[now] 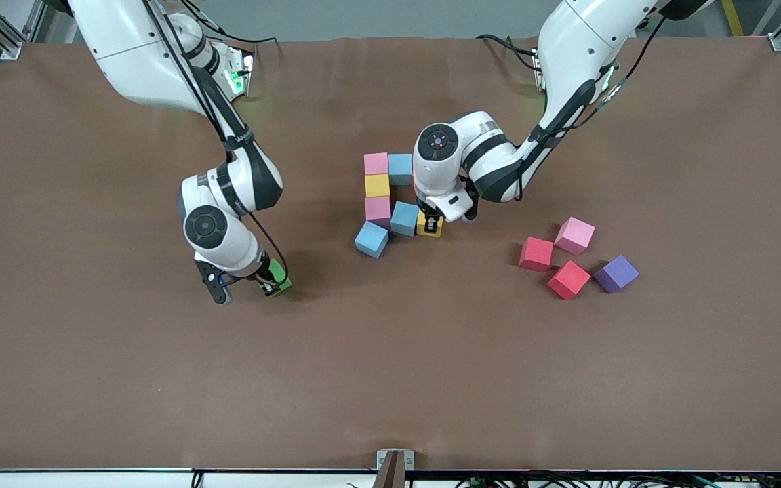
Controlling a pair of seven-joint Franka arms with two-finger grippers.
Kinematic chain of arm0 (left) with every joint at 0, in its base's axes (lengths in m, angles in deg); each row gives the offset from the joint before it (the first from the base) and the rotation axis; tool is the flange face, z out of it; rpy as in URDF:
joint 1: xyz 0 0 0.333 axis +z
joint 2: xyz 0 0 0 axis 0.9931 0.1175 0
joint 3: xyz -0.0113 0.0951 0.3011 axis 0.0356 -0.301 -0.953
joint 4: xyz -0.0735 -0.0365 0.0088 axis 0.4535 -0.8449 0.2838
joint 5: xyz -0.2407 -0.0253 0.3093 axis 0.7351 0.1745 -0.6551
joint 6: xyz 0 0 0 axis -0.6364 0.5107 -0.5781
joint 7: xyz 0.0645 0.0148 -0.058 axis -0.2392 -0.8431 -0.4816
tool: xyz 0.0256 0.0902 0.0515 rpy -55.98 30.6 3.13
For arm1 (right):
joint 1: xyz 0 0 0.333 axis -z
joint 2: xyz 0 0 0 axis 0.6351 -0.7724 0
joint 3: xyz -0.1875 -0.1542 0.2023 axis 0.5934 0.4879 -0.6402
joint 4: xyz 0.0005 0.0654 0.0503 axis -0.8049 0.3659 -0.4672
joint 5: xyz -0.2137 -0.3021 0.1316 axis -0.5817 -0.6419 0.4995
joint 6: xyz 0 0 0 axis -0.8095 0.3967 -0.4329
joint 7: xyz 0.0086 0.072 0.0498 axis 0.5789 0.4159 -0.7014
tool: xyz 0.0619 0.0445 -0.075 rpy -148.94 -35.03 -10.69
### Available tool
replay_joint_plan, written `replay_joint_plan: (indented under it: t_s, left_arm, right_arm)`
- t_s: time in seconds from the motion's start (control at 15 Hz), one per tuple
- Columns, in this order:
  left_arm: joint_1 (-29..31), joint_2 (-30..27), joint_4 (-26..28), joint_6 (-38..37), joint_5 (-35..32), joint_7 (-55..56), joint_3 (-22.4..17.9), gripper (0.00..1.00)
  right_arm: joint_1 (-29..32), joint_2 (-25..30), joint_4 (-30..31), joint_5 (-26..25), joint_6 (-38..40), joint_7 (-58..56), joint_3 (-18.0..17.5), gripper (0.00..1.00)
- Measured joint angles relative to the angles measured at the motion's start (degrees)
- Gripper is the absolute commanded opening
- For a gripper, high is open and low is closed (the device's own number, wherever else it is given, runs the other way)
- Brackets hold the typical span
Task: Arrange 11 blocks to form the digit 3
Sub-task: 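Grasp the green block with the right gripper and lift it, then carry the green block to the column with the right gripper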
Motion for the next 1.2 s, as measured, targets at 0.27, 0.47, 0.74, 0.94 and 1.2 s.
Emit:
replay_joint_plan:
  t_s: [0.27,0.47,0.74,0.94,1.2]
  left_arm:
    - [0.1,0.1,0.0,0.6,0.0,-3.8,0.0,0.27]
    - [0.3,0.3,-0.2,1.5,0.0,-4.0,-0.1,0.27]
    - [0.5,1.0,-1.2,1.8,0.4,-4.0,-0.1,0.27]
    - [0.5,1.1,-1.3,1.9,0.6,-1.4,-0.2,0.27]
    - [0.5,1.1,-1.3,1.9,0.6,4.1,-0.2,0.27]
  right_arm:
    - [-5.3,-0.2,-1.2,0.0,-0.6,-5.9,-0.4,0.0]
    - [-8.5,-0.7,-3.4,0.0,-0.7,-12.8,-0.5,0.0]
    - [-10.2,-2.6,-7.4,0.0,-0.6,-25.0,-0.5,0.0]
    - [-11.8,-4.7,-10.0,-0.4,-0.6,-29.5,-0.5,0.01]
    - [-13.7,-7.3,-13.5,-3.5,3.6,-30.1,-0.5,0.0]
